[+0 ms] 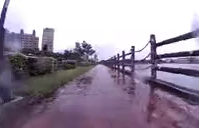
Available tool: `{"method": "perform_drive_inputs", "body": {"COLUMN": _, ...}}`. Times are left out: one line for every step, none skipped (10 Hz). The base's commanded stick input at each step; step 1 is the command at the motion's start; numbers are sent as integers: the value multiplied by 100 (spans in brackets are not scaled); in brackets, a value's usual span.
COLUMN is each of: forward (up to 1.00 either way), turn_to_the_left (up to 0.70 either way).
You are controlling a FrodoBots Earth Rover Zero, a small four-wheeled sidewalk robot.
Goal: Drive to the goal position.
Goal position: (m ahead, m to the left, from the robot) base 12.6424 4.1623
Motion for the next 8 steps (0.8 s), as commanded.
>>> {"method": "perform_drive_inputs", "body": {"forward": 100, "turn_to_the_left": 31}}
{"method": "perform_drive_inputs", "body": {"forward": 100, "turn_to_the_left": 25}}
{"method": "perform_drive_inputs", "body": {"forward": 100, "turn_to_the_left": 10}}
{"method": "perform_drive_inputs", "body": {"forward": 100, "turn_to_the_left": 0}}
{"method": "perform_drive_inputs", "body": {"forward": 100, "turn_to_the_left": 0}}
{"method": "perform_drive_inputs", "body": {"forward": 100, "turn_to_the_left": 0}}
{"method": "perform_drive_inputs", "body": {"forward": 100, "turn_to_the_left": 0}}
{"method": "perform_drive_inputs", "body": {"forward": 100, "turn_to_the_left": 0}}
